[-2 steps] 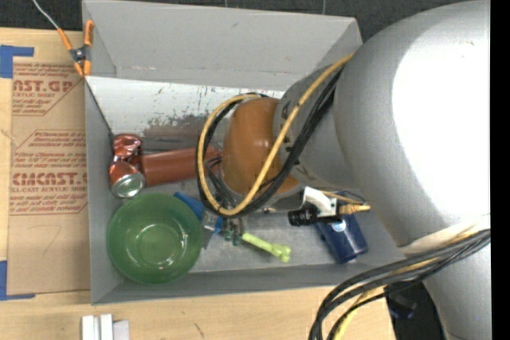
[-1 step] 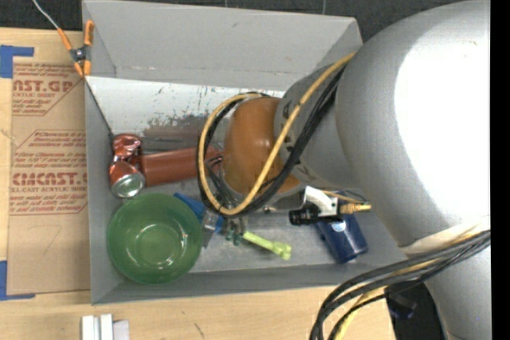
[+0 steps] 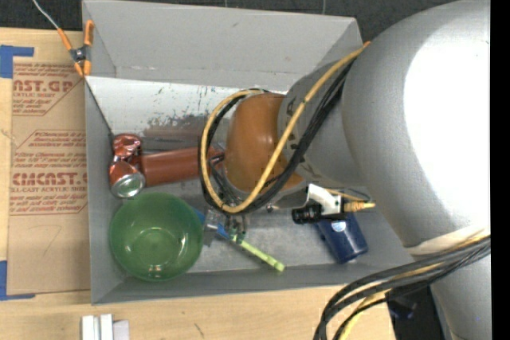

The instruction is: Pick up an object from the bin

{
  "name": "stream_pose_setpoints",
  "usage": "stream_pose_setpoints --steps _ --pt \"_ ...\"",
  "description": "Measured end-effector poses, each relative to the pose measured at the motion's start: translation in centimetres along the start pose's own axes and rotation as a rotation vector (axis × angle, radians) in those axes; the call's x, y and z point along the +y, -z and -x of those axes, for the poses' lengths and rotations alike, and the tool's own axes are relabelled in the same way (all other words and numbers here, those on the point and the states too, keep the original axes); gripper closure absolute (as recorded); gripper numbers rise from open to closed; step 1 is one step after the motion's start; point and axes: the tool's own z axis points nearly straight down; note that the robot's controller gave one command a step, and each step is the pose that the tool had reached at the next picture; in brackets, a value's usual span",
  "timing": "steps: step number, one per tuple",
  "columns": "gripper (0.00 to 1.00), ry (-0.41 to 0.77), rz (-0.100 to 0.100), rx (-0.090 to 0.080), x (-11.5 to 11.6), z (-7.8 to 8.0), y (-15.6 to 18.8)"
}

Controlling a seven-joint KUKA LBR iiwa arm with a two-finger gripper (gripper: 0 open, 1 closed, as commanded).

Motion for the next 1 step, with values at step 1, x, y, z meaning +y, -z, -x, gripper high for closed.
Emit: stream_pose_setpoints --steps 1 --pt "1.0 0.0 -0.001 0.002 -0.04 -0.1 2.14"
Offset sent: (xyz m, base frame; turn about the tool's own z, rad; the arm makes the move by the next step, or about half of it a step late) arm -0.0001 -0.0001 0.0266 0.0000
